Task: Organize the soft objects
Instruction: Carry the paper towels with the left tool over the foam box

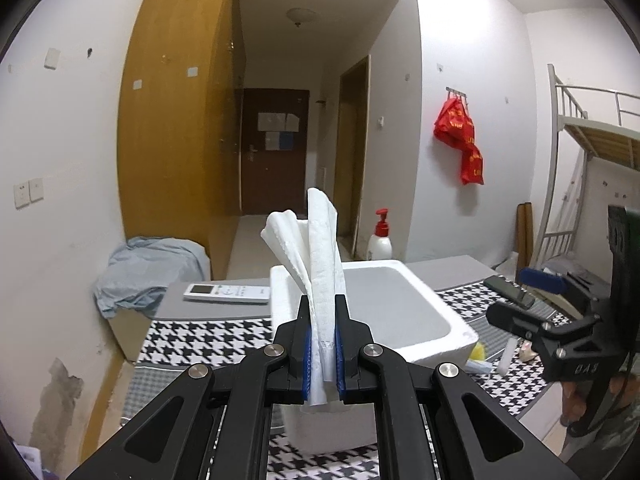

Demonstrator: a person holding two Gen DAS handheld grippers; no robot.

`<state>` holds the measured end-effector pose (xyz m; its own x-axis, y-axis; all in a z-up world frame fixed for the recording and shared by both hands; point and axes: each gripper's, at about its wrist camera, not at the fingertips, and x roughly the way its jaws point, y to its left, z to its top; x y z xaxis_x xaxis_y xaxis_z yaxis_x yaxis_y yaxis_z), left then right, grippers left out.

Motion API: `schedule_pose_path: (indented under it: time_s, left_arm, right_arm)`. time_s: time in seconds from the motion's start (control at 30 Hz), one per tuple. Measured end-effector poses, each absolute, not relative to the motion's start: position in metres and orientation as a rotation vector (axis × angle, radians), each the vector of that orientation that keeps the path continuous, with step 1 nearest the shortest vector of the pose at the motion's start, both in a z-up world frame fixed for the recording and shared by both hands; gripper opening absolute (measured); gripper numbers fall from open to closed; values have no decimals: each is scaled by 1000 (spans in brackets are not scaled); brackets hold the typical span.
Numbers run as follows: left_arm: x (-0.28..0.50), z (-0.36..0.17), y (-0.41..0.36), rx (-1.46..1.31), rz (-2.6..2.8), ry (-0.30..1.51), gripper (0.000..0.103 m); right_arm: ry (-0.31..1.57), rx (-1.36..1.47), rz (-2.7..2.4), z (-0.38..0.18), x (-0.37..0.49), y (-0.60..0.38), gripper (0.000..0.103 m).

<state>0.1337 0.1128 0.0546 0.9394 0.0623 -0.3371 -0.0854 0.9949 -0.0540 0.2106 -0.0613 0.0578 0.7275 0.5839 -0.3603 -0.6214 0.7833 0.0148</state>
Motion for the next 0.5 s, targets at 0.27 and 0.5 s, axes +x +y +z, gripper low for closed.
schedule_pose_path:
  time_s: [0.27,0.5]
  left_arm:
    - [150,59,96,-49,40,352,9]
    - [169,55,92,-51,22,383,9]
  right_arm:
    - [369,-84,622,51,214,-87,103]
    - [394,-71,571,40,214,-105,103]
